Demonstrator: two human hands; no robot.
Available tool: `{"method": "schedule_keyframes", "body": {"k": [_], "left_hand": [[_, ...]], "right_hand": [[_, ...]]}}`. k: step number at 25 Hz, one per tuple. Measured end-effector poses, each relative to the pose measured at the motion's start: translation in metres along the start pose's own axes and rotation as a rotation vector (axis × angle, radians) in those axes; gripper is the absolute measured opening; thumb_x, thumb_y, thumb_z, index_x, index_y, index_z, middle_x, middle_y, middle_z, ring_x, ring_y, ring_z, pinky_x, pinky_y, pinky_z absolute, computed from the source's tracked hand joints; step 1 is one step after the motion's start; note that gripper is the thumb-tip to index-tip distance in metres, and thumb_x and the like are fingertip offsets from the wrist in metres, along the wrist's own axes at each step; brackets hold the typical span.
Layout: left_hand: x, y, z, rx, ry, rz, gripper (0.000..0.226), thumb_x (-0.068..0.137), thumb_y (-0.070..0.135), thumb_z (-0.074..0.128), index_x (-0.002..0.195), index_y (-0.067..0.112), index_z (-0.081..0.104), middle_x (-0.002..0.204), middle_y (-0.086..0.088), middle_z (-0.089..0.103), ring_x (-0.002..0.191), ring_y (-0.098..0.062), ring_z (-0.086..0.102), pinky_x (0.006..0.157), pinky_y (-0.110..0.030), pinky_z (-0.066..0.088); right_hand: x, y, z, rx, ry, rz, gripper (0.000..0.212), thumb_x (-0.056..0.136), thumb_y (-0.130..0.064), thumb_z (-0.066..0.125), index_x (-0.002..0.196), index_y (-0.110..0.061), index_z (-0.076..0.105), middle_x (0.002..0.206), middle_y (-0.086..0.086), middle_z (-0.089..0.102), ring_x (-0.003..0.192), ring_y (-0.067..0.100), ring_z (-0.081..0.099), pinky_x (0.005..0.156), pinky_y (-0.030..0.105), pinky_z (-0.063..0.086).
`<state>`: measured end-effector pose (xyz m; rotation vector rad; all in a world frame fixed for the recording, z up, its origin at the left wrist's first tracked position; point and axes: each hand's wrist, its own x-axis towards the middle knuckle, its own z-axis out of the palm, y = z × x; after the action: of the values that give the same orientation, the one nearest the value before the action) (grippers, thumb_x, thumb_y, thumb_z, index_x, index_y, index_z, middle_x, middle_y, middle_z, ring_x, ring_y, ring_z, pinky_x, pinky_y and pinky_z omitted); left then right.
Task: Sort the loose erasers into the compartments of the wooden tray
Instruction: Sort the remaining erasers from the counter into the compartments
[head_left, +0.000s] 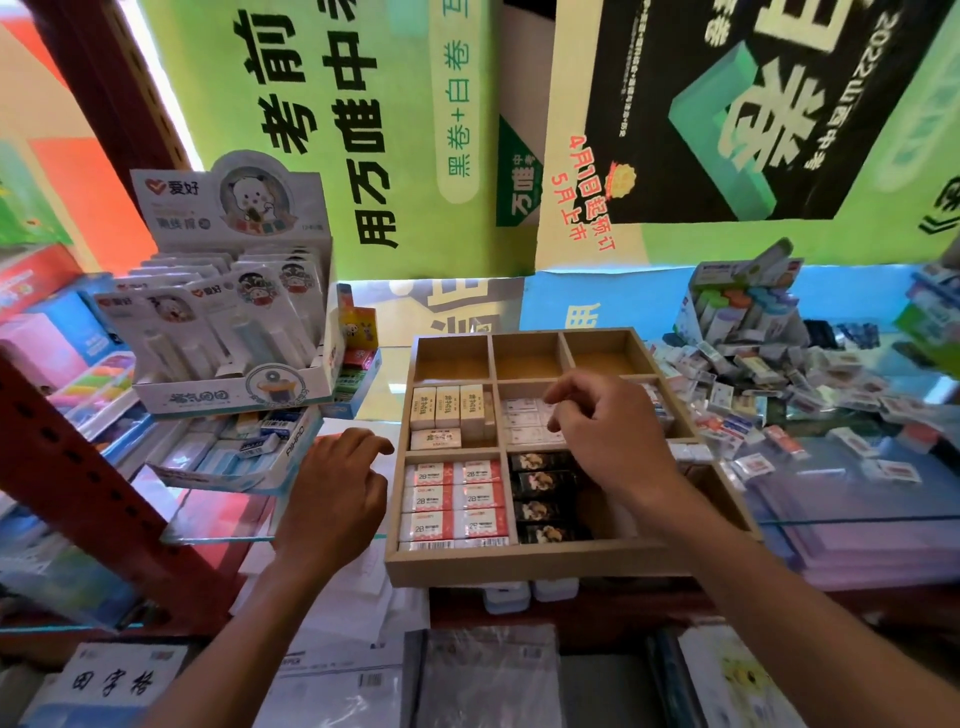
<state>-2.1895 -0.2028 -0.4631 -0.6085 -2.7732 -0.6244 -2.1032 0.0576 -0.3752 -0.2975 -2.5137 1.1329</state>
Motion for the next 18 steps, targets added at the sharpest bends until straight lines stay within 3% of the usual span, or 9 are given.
{"method": "schedule_keyframes", "body": {"k": [2,5,7,9,14,18], "left_hand": [[0.002,0.001,-0.002,-0.01,-0.009,-0.031,0.026,0.09,0.024,0.049,0.112,0.019,0.064,0.12,-0.003,0.062,0.11,-0.021,0.053,0.093,-0.042,0.044],[0.002,0.007,-0.005,-0.026,-0.017,-0.071,0.021,0.093,0.013,0.058,0.113,0.019,0.063,0.121,-0.004,0.061,0.11,-0.02,0.052,0.092,-0.041,0.043],[0.001,0.008,-0.006,-0.014,-0.019,-0.072,0.021,0.094,0.013,0.057,0.113,0.019,0.061,0.121,-0.005,0.06,0.109,-0.021,0.052,0.092,-0.042,0.044],[0.0,0.009,-0.006,-0.004,-0.018,-0.068,0.021,0.094,0.012,0.056,0.113,0.018,0.061,0.119,-0.006,0.06,0.107,-0.022,0.052,0.092,-0.043,0.044],[0.0,0.008,-0.005,0.004,0.004,-0.043,0.021,0.093,0.024,0.048,0.11,0.021,0.06,0.116,-0.003,0.06,0.103,-0.018,0.052,0.088,-0.04,0.045],[0.004,0.008,-0.008,-0.071,-0.026,-0.085,0.018,0.095,0.009,0.056,0.107,0.021,0.062,0.12,-0.007,0.06,0.108,-0.022,0.052,0.089,-0.041,0.043]], "right_hand": [[-0.005,0.002,-0.003,0.025,-0.016,-0.017,0.014,0.095,-0.017,0.055,0.098,-0.024,0.067,0.089,-0.008,0.068,0.082,0.006,0.062,0.069,0.026,0.051],[-0.015,-0.014,0.008,-0.13,-0.188,-0.208,0.016,0.096,-0.029,0.054,0.11,-0.025,0.062,0.103,-0.005,0.065,0.096,0.008,0.056,0.089,0.035,0.051],[-0.019,-0.029,0.031,-0.318,-0.324,-0.323,0.029,0.098,-0.039,0.049,0.122,-0.025,0.053,0.118,0.002,0.062,0.11,0.014,0.049,0.107,0.043,0.038],[-0.019,-0.038,0.055,-0.49,-0.382,-0.345,0.038,0.1,-0.046,0.041,0.13,-0.023,0.044,0.132,0.008,0.057,0.128,0.026,0.043,0.115,0.052,0.021],[-0.013,-0.036,0.071,-0.545,-0.392,-0.301,0.04,0.099,-0.049,0.036,0.128,-0.021,0.039,0.129,0.01,0.061,0.129,0.032,0.046,0.115,0.057,0.011],[-0.02,-0.035,0.053,-0.481,-0.233,-0.329,0.035,0.101,-0.046,0.039,0.125,-0.021,0.045,0.124,0.007,0.064,0.129,0.028,0.048,0.116,0.053,0.012]]}}
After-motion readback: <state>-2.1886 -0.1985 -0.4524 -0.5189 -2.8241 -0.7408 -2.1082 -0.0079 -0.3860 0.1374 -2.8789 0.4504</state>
